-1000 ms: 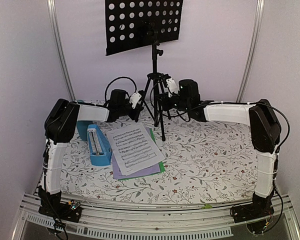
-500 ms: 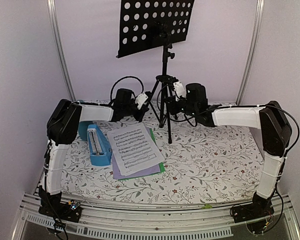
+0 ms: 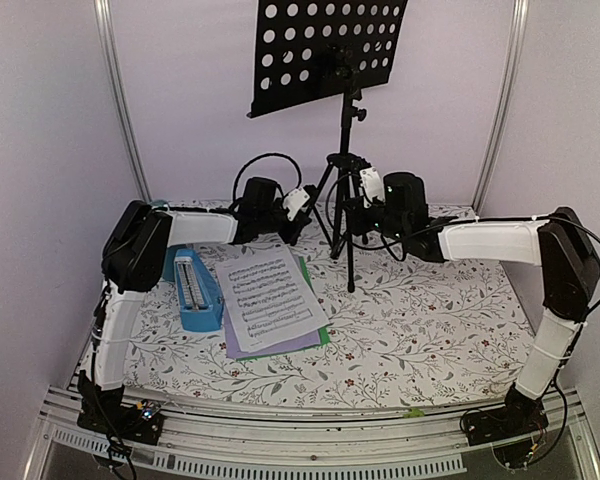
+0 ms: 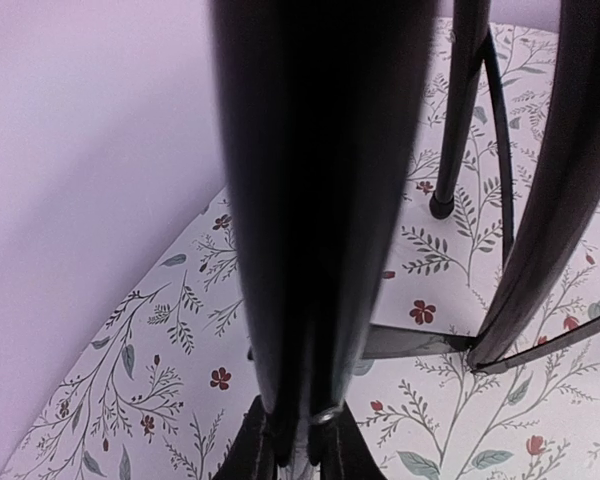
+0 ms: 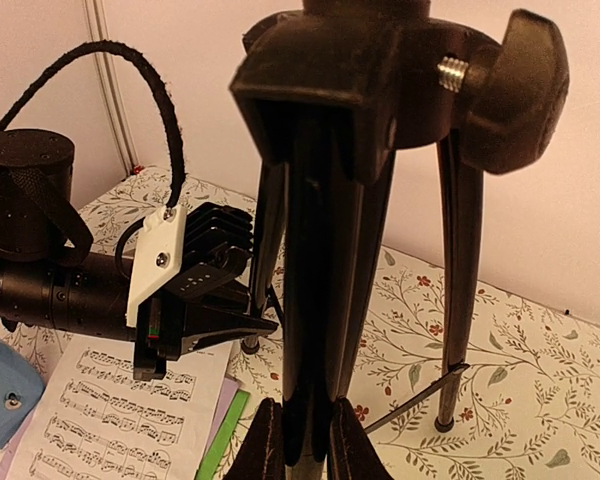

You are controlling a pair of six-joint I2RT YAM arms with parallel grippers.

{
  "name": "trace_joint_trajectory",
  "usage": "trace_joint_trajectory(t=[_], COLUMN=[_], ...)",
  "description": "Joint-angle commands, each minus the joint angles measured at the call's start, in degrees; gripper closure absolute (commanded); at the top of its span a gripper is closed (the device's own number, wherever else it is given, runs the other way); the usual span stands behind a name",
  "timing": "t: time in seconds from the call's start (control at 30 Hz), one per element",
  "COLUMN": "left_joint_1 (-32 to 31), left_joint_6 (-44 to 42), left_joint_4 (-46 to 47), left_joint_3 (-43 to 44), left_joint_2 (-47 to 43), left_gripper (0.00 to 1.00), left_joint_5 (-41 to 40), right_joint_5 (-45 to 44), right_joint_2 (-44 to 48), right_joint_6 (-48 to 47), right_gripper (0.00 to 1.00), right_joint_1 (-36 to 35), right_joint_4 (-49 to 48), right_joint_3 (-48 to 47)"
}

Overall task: Set up the instrument practice props
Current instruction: Adjust the music stand at the center of the board.

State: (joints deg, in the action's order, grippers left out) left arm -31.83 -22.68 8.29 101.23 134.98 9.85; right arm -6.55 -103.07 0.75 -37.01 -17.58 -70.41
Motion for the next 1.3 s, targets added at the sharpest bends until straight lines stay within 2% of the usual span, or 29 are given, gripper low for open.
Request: trace_joint_trajectory(t=[0.0, 0.3, 0.8, 1.1, 1.27], left_joint_1=[4.6, 5.6, 7.5, 5.4, 5.0], left_joint_6=[1.9, 3.3, 4.3, 3.2, 2.6], left_joint_4=[-6.1, -8.4, -9.4, -8.7, -7.6], left_joint_3=[0.9, 1.5, 0.3, -0.9, -2.2], left_joint_2=[3.4, 4.6, 3.9, 3.2, 2.3], left_gripper=[1.0, 1.0, 1.0, 1.0, 1.0], left_joint_5=[-10.0, -10.8, -10.3, -10.3, -9.7], right_joint_5=[-6.8, -7.3, -3.9, 5.8, 6.9], right_joint_2=[4.4, 5.9, 5.8, 3.8, 1.6], right_joint_6=[-1.9, -1.5, -2.6, 1.9, 2.5], right_gripper=[1.0, 1.0, 1.0, 1.0, 0.9], right_joint_1=[1.5, 1.5, 1.6, 2.7, 3.3], right_joint_4=[5.1, 7.2, 17.1, 11.0, 10.5], right_joint_3=[3.9, 5.0, -4.2, 0.6, -0.5])
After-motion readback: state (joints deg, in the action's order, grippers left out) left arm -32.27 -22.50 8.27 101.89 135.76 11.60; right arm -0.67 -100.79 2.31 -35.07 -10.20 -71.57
